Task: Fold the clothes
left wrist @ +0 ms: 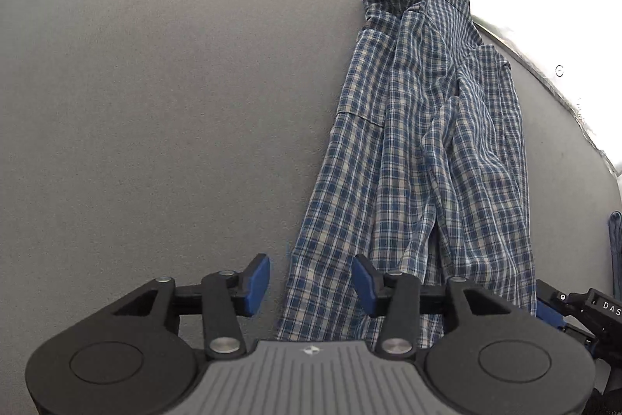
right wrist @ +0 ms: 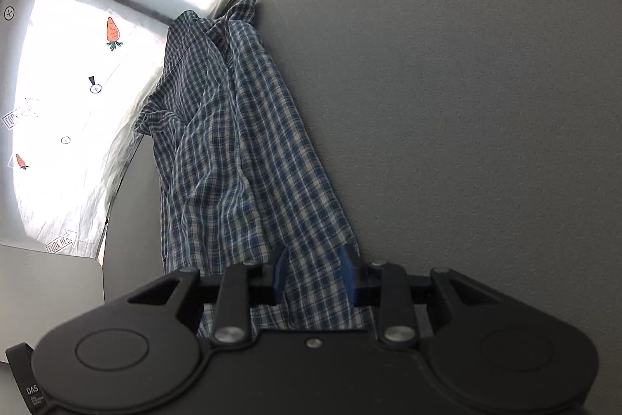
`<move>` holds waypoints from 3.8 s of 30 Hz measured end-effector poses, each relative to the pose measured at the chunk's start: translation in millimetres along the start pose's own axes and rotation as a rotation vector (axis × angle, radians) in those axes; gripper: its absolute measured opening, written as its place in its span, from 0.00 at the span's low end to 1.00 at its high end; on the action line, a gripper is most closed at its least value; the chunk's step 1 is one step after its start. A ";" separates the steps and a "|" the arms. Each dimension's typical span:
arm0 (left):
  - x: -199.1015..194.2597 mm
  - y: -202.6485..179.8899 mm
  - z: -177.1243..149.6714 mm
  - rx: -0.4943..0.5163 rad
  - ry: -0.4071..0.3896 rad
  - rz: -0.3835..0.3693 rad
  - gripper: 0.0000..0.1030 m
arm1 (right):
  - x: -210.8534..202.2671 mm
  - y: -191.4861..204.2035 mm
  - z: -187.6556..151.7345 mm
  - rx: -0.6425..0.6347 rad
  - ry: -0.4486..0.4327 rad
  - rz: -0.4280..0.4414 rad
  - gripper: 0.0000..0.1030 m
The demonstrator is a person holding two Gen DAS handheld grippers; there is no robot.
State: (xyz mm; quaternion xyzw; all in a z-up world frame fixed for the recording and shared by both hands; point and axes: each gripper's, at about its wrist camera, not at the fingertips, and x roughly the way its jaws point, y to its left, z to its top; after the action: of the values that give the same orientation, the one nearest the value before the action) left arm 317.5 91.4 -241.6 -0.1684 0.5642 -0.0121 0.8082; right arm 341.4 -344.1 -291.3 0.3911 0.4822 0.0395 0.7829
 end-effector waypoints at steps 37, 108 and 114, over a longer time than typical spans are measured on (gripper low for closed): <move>-37.9 41.0 -128.8 0.100 0.225 -0.172 0.22 | -70.4 -56.7 -133.6 -0.096 0.193 0.069 0.10; 62.4 55.8 92.6 -0.790 0.138 -0.687 0.12 | 25.7 -50.0 53.4 0.722 0.004 0.449 0.07; 88.9 58.1 105.6 -0.909 0.157 -0.709 0.28 | 42.2 -56.7 73.0 0.785 -0.005 0.424 0.08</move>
State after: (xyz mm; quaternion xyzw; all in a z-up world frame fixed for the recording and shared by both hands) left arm 436.6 154.8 -306.5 -0.6756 0.4803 -0.0509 0.5569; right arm 403.3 -406.7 -342.0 0.7489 0.3679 0.0120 0.5510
